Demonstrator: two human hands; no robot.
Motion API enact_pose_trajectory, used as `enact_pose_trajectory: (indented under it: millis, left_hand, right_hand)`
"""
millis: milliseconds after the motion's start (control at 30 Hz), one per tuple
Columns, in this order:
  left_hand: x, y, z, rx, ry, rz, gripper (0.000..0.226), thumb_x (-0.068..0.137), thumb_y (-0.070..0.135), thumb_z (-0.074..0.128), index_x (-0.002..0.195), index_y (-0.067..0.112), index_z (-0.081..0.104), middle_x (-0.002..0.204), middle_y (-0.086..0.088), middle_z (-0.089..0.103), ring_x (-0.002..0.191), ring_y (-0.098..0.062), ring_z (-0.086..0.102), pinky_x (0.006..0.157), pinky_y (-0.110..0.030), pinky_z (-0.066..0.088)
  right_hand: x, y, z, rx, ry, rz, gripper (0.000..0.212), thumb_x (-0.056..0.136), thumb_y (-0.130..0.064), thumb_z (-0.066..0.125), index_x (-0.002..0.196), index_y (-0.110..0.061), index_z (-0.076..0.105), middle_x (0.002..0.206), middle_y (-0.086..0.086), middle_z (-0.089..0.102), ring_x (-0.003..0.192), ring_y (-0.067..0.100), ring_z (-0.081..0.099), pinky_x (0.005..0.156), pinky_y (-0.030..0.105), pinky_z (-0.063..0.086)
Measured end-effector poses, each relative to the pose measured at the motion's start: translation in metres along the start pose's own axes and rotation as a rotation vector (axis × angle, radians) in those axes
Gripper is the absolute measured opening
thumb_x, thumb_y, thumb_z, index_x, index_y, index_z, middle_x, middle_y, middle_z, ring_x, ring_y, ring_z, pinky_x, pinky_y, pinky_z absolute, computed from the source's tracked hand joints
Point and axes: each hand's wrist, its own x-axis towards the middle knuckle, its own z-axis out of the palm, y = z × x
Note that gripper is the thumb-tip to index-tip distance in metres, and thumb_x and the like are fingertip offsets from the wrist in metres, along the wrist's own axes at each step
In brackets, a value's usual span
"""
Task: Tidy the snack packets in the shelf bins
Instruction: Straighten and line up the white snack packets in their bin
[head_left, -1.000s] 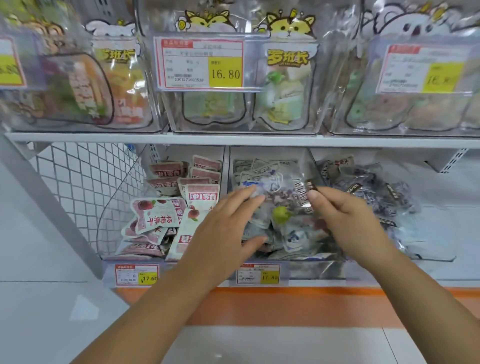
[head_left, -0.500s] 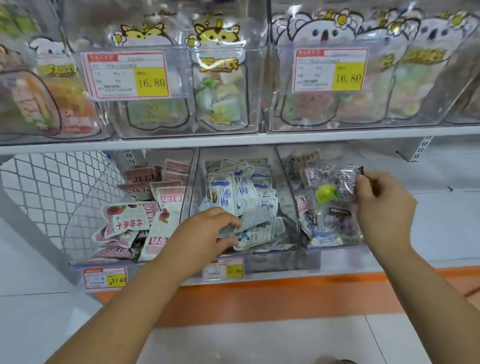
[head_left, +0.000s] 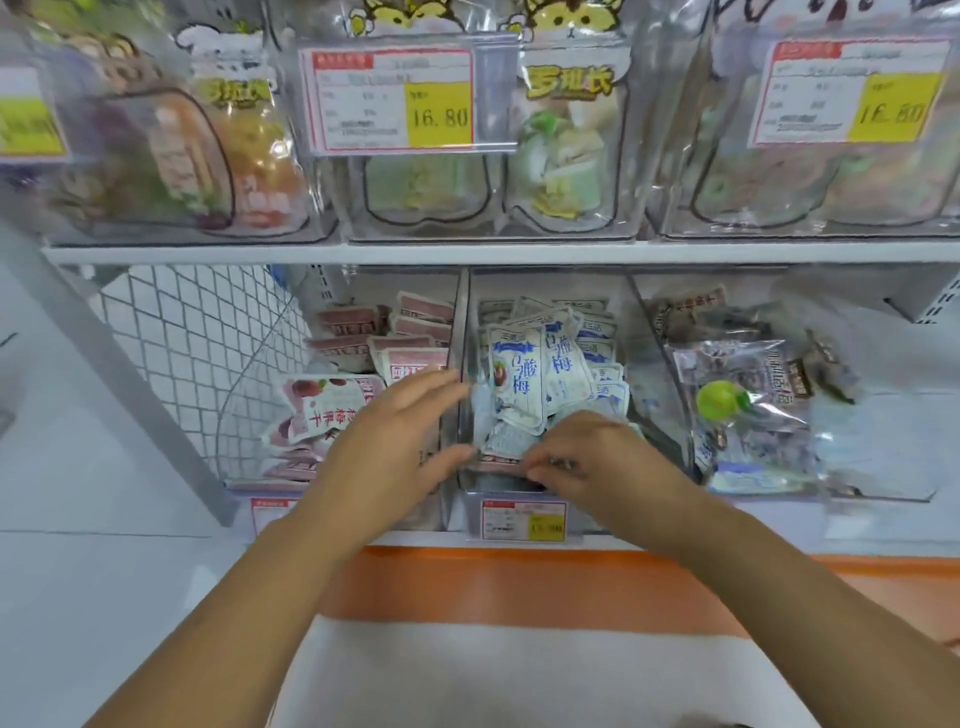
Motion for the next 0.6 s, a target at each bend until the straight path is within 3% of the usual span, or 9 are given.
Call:
enact_pose_trajectory:
  millis: [100,200,267,367,467,533,600]
  left_hand:
    - [-0.009,-0.006,-0.002,-0.009,-0.037,0.003,0.061,0.087,0.039,0.064,0.143,0.028,0.042,0.15,0.02,0.028,0.13,0.012,0.016,0.105,-0.003,0.0]
    - [-0.011,-0.011,-0.001,-0.023,-0.102,0.007,0.067,0.09,0.044,0.058,0.149,0.035,0.026,0.153,0.028,0.009,0.135,0.013,0.006,0.103,-0.004,-0.005]
    - [-0.009,-0.015,-0.001,-0.016,-0.113,0.012,0.069,0.09,0.046,0.057,0.149,0.035,0.024,0.154,0.027,0.01,0.135,0.012,0.007,0.102,-0.003,-0.005]
    - [-0.007,-0.018,0.0,-0.045,-0.108,-0.002,0.069,0.088,0.047,0.06,0.148,0.036,0.026,0.153,0.027,0.015,0.136,0.01,0.011,0.101,-0.002,-0.003]
    - [-0.007,-0.017,-0.001,-0.103,-0.078,-0.02,0.067,0.087,0.046,0.062,0.146,0.036,0.031,0.151,0.026,0.02,0.137,0.006,0.015,0.106,-0.009,0.006]
    - [-0.007,-0.015,-0.002,-0.142,-0.063,-0.038,0.066,0.087,0.046,0.062,0.145,0.038,0.032,0.15,0.026,0.022,0.137,0.007,0.015,0.108,-0.013,0.009]
    - [-0.004,-0.012,-0.002,-0.17,-0.047,-0.048,0.068,0.086,0.049,0.061,0.146,0.04,0.029,0.151,0.025,0.022,0.137,0.006,0.014,0.111,-0.016,0.011]
  right_hand:
    - [0.027,0.007,0.014,-0.074,-0.096,0.078,0.018,0.089,-0.039,0.062,0.105,-0.035,0.07,0.105,-0.007,0.062,0.104,0.008,0.048,0.088,0.025,0.042]
    - [0.048,0.011,0.024,-0.403,-0.219,0.102,0.031,0.082,-0.057,0.06,0.11,-0.047,0.064,0.127,-0.007,0.052,0.114,0.019,0.044,0.093,0.034,0.042]
    - [0.057,0.01,0.028,-0.593,-0.241,0.058,0.035,0.082,-0.063,0.056,0.114,-0.05,0.06,0.134,-0.01,0.047,0.117,0.021,0.039,0.095,0.037,0.038]
    - [0.063,0.012,0.034,-0.69,-0.166,0.064,0.034,0.082,-0.064,0.054,0.112,-0.049,0.061,0.128,-0.011,0.051,0.114,0.02,0.042,0.088,0.036,0.036]
    - [0.061,0.018,0.034,-0.516,-0.029,0.064,0.017,0.088,-0.046,0.056,0.092,-0.038,0.071,0.109,-0.016,0.062,0.103,0.015,0.05,0.086,0.034,0.039]
    - [0.053,0.021,0.023,-0.238,0.099,0.06,0.009,0.088,-0.033,0.062,0.084,-0.032,0.07,0.092,-0.018,0.065,0.092,0.011,0.056,0.084,0.036,0.047]
    - [0.043,0.014,0.002,0.034,0.208,0.139,0.009,0.09,-0.029,0.062,0.083,-0.033,0.067,0.083,-0.019,0.067,0.08,0.004,0.06,0.075,0.03,0.052]
